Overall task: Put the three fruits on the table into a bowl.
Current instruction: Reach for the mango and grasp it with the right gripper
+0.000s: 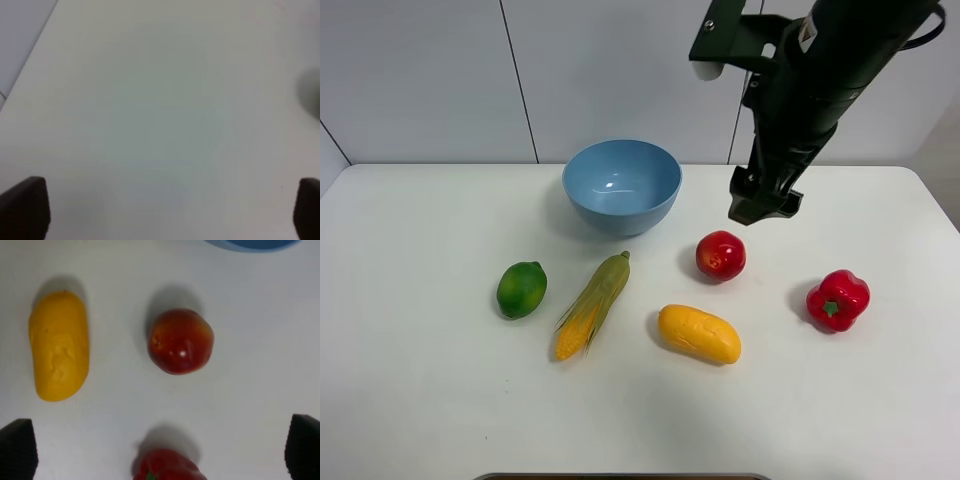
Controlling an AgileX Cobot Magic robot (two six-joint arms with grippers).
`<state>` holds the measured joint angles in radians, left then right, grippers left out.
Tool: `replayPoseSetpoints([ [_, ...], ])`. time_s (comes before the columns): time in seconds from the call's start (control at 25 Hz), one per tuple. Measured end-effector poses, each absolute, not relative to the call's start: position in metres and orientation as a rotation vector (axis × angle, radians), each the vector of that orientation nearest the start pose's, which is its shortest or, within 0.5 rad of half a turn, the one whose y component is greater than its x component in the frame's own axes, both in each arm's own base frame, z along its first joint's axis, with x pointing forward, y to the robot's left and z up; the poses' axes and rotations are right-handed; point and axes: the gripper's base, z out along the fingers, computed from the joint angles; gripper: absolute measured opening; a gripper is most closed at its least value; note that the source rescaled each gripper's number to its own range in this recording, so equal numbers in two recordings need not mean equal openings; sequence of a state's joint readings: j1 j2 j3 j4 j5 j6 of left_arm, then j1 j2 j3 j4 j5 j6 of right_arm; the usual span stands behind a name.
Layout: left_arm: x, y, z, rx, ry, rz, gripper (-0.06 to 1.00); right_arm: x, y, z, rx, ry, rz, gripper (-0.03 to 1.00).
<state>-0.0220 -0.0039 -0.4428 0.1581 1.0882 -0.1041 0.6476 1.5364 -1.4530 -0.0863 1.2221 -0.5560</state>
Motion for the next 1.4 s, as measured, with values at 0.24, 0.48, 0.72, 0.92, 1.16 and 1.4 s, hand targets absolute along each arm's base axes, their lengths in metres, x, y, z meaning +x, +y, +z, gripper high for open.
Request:
replayPoseSetpoints([
  [0.24, -0.001, 0.013, 0.26, -0.092, 2.114, 0.117, 1.0, 0.249, 0.209, 0.324, -1.69, 2.29, -0.077, 1.0],
  [0.48, -0.001, 0.013, 0.26, -0.092, 2.114, 0.117, 1.0, 0.242, 0.215, 0.304, -1.686, 2.377, 0.001, 1.0],
  [0.72, -0.001, 0.013, 0.26, -0.092, 2.114, 0.117, 1.0, 0.234, 0.208, 0.261, -1.737, 2.412, -0.003, 1.0],
  [0.92, -0.001, 0.013, 0.26, -0.093, 2.114, 0.118, 1.0, 0.227, 0.202, 0.234, -1.799, 2.387, -0.004, 1.0],
  [1.16, -0.001, 0.013, 0.26, -0.093, 2.114, 0.118, 1.0, 0.221, 0.198, 0.214, -1.801, 2.377, 0.007, 1.0],
  [1.4, -0.001, 0.013, 0.26, -0.093, 2.114, 0.118, 1.0, 0.213, 0.191, 0.195, -1.821, 2.393, 0.007, 1.0],
])
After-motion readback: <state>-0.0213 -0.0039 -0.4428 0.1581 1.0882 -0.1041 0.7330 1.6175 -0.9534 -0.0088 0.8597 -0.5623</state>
